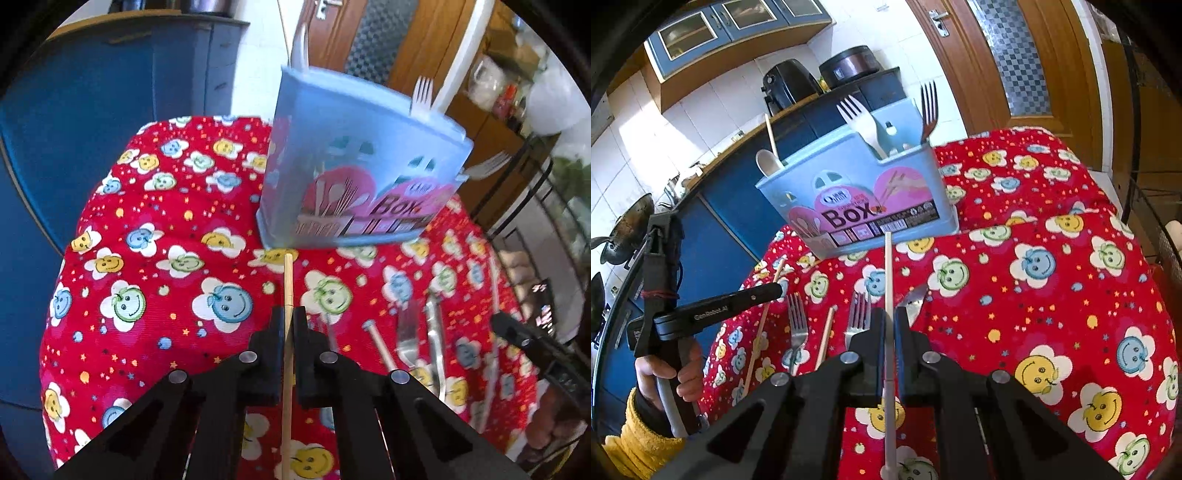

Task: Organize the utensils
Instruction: 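Lift both chopsticks and carry them over the blue caddy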

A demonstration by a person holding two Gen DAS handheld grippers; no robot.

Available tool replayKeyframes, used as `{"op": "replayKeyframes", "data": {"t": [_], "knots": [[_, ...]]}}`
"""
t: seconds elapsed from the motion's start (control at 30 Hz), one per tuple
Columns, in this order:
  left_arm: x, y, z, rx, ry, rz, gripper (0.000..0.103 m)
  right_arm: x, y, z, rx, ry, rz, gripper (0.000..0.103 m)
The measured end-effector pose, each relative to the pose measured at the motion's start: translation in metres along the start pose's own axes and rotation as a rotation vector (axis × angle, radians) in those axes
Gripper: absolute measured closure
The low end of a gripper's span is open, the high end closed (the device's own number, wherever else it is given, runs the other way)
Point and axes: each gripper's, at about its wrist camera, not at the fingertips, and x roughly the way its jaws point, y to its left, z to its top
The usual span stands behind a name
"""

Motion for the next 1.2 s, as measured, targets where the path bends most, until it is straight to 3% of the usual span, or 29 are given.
{"op": "replayKeyframes", "data": {"t": [0.37,0.57,0.93,1.2], "knots": [[-0.061,-0.02,0.004,-0.034,-0.229,-0.057,0.099,-0.023,0.014,0.018,-0.065,-0.092,0.054,0.097],[-0.083,-0.023,0.013,-0.039,-0.338,-0.045,0.099,-0.033,0.022,0.029,-0.095,-0.138,0.071,0.097],[-0.1,-0.023,0.035,-0.044,-0.405,-0.066,0.099,-0.034,0.032,0.052,-0.1,-0.191,0.066,0.097],[-0.107,-0.026,0.07,-0.042,-0.478,-0.102,0.099,-0.041,0.034,0.076,-0.106,-0.252,0.032,0.097]]}}
